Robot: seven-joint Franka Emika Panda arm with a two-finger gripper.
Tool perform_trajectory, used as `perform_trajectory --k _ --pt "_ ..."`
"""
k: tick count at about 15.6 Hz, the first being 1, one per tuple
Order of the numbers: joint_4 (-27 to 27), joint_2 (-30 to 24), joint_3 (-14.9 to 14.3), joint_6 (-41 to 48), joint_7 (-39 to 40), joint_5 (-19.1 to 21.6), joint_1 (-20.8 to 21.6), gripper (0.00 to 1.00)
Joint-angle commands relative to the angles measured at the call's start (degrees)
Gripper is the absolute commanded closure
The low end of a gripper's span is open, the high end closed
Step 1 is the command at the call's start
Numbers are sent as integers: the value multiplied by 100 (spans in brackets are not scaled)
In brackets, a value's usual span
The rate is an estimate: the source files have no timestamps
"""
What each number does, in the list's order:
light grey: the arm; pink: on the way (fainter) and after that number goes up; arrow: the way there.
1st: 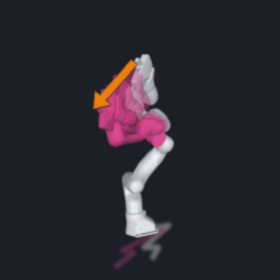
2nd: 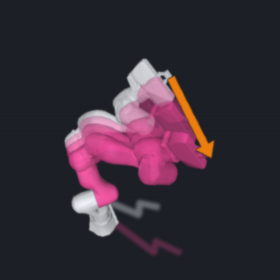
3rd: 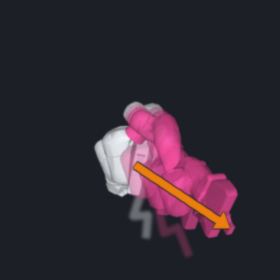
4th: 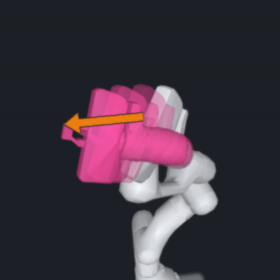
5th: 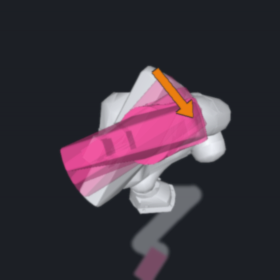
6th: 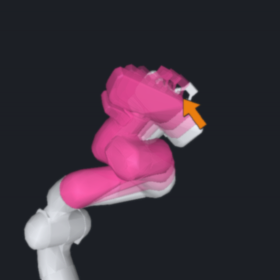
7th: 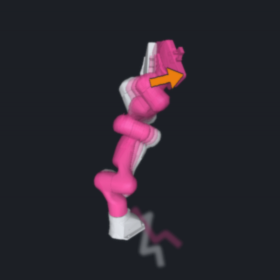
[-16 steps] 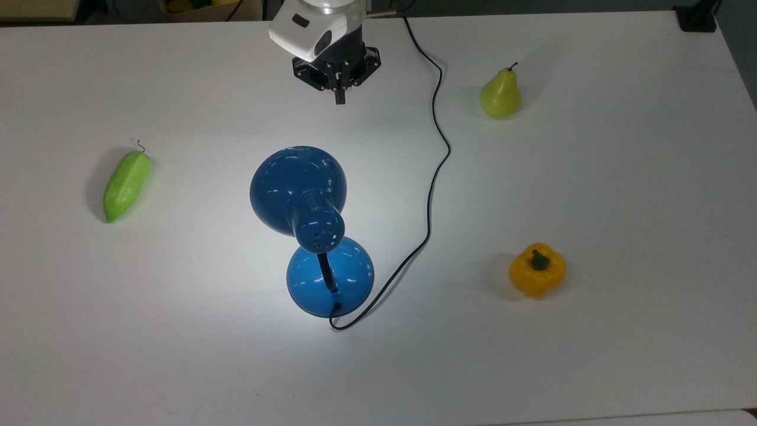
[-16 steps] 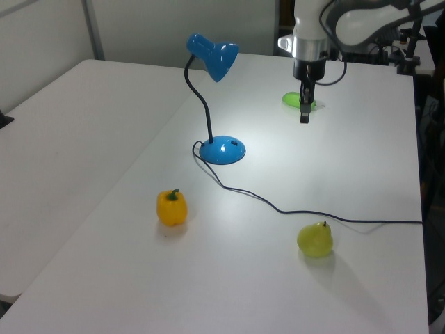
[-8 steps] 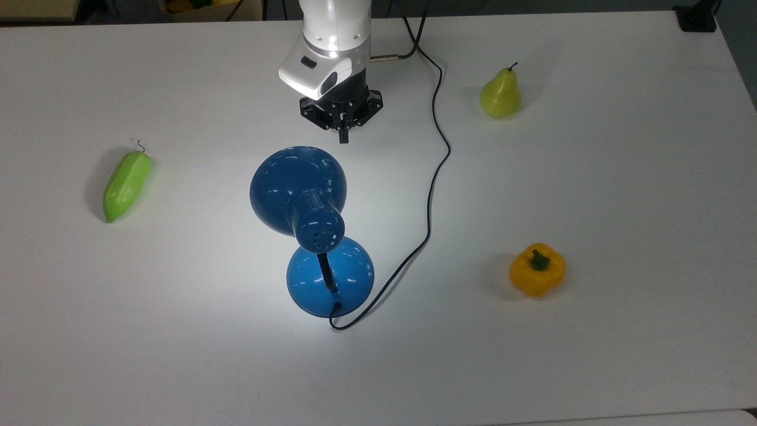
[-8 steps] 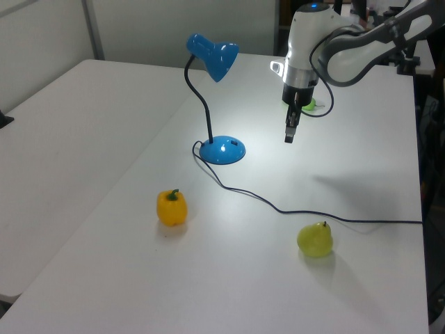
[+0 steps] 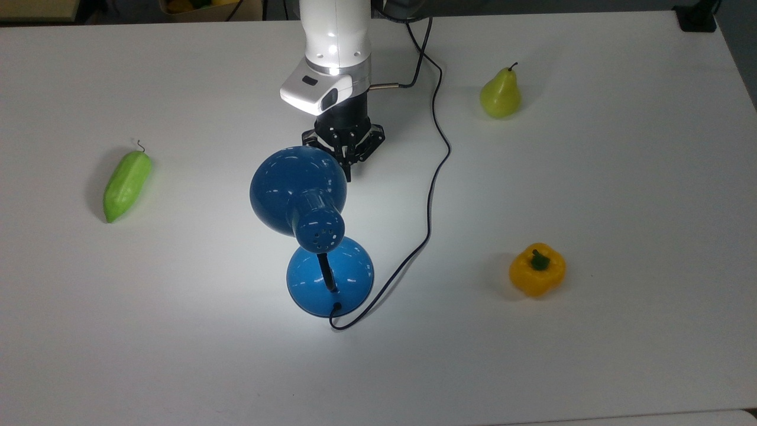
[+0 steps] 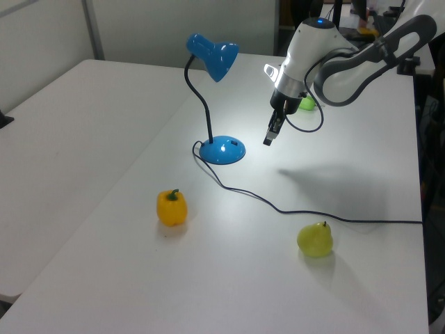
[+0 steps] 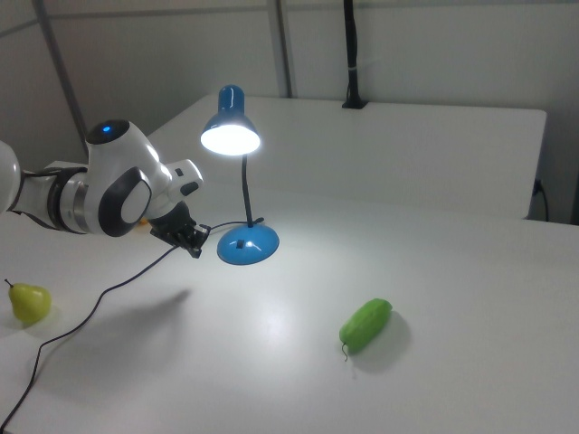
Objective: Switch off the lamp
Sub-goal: 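Move the gripper toward the blue lamp's round base, then lower the gripper onto the switch on the lamp base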
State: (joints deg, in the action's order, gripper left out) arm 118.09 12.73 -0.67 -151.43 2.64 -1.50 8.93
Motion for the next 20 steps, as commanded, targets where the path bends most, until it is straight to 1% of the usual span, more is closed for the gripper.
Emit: perform_trajectory --k 1,3,10,16,20 --pt "56 290 32 -983 -176 -78 -49 100" --pt "12 422 32 -1248 -176 -61 -101 100" --pt "-488 906 24 -1925 -176 -34 -268 100" --pt "-1042 1354 -3 -1961 -176 -43 -304 100" --pt "-1060 1460 -3 -2030 -176 -69 -304 100"
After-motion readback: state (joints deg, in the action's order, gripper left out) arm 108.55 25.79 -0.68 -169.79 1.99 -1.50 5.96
